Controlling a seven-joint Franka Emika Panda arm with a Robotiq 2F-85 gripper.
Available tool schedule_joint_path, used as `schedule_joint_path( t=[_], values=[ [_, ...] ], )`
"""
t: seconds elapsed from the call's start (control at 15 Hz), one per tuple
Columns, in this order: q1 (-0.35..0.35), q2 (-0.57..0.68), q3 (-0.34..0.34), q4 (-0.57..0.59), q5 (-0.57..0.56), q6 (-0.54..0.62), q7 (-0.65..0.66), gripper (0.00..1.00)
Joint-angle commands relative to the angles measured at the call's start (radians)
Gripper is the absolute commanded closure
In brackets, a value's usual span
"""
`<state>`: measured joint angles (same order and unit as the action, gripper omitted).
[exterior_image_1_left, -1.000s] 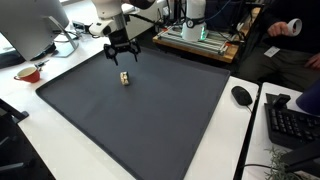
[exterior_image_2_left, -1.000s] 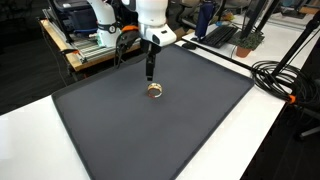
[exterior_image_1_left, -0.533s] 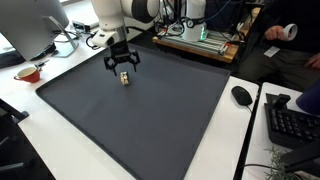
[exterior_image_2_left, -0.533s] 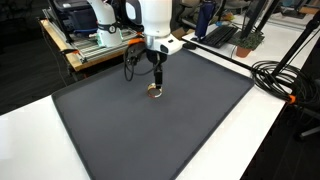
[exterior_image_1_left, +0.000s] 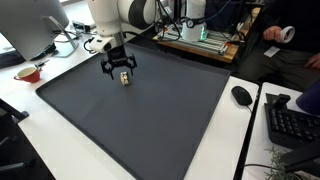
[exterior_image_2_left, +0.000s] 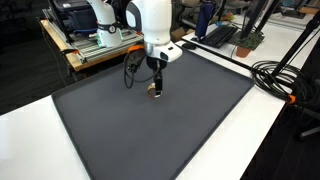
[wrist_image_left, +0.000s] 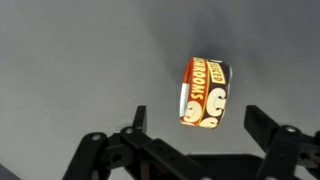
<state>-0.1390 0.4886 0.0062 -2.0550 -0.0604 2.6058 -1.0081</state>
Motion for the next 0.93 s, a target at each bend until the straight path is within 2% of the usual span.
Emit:
schedule_joint_path(
  t=[0.0, 0.07, 0.13, 0.2, 0.27, 0.73, 0.87],
  values=[
    [-0.008, 0.027, -0.008, 0.038, -0.039, -0.007, 0.035, 0.0],
    [-0.008, 0.03, -0.011, 0.041, -0.044, -0.005, 0.042, 0.02],
    [-0.009, 0.032, -0.012, 0.044, -0.046, -0.007, 0.047, 0.09],
    [-0.008, 0.034, -0.015, 0.047, -0.051, -0.009, 0.054, 0.27],
    [-0.007, 0.036, -0.017, 0.049, -0.056, -0.011, 0.059, 0.31],
    [-0.009, 0.031, -0.017, 0.042, -0.07, -0.013, 0.077, 0.81],
    [-0.011, 0.02, -0.013, 0.036, -0.069, -0.018, 0.077, 0.91]
  ],
)
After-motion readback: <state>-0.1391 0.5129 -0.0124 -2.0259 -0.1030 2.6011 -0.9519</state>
